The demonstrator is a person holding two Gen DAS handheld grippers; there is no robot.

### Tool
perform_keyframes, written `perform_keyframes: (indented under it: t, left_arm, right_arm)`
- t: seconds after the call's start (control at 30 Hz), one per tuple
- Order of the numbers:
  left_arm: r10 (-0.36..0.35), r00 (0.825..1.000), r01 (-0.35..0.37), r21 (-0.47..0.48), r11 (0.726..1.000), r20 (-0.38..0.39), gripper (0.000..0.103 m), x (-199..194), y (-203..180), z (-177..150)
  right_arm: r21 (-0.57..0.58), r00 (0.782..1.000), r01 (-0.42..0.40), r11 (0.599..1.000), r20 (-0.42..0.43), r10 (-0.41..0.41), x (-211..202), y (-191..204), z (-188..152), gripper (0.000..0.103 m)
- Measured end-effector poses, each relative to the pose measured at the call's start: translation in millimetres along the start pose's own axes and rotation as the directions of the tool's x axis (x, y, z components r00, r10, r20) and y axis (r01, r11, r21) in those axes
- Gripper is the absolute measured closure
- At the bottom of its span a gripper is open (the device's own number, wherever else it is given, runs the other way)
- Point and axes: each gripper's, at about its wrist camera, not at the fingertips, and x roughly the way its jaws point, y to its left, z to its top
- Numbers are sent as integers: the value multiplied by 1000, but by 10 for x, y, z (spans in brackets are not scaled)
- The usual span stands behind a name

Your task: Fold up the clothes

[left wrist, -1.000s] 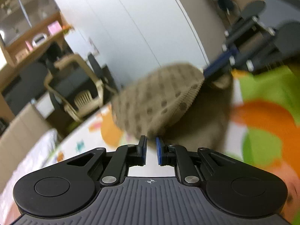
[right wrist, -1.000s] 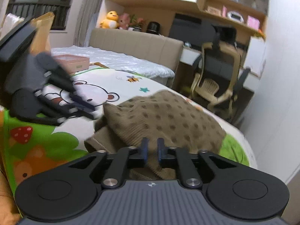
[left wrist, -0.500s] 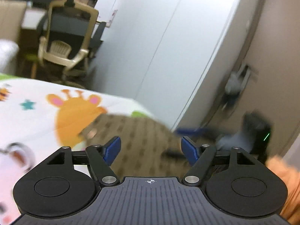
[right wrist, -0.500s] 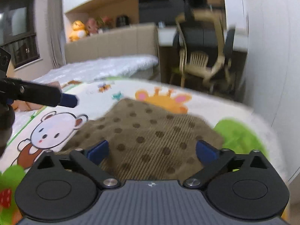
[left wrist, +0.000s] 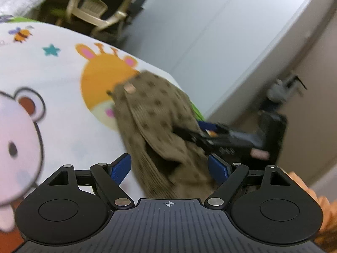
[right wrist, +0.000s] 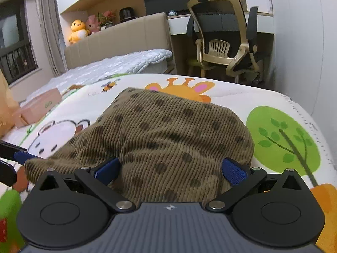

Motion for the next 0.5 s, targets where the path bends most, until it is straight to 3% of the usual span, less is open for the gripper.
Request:
perform_keyframes:
  t: [0.1,0.17,0.23,0.4,0.5]
  left_arm:
    - [10,1000,-10,3,1000,2,33,65,-59,-48]
    - [33,999,-33,4,999,0,75,128,-97,-56]
    - [31,999,-31,3,1000,-14,97,144,-127,-82]
    - [-36,997,32,-67,997,-62,97,51,-165,-318]
    - [-18,989,5,-92,996,-145,97,169,-122,-484]
  right_arm:
    - [-36,1000,28,999,-1,-28,-169,42,-39,0]
    - [-39,999,39,998,17,-39,-241,31,-20,0]
    - [-39,998,50,998,38,-48,-307,13,6,0]
    - [-36,993,75,997,89,-72,-470,-30,72,0]
    - [-46,993,83,995,88,-79,-479,-24,83,0]
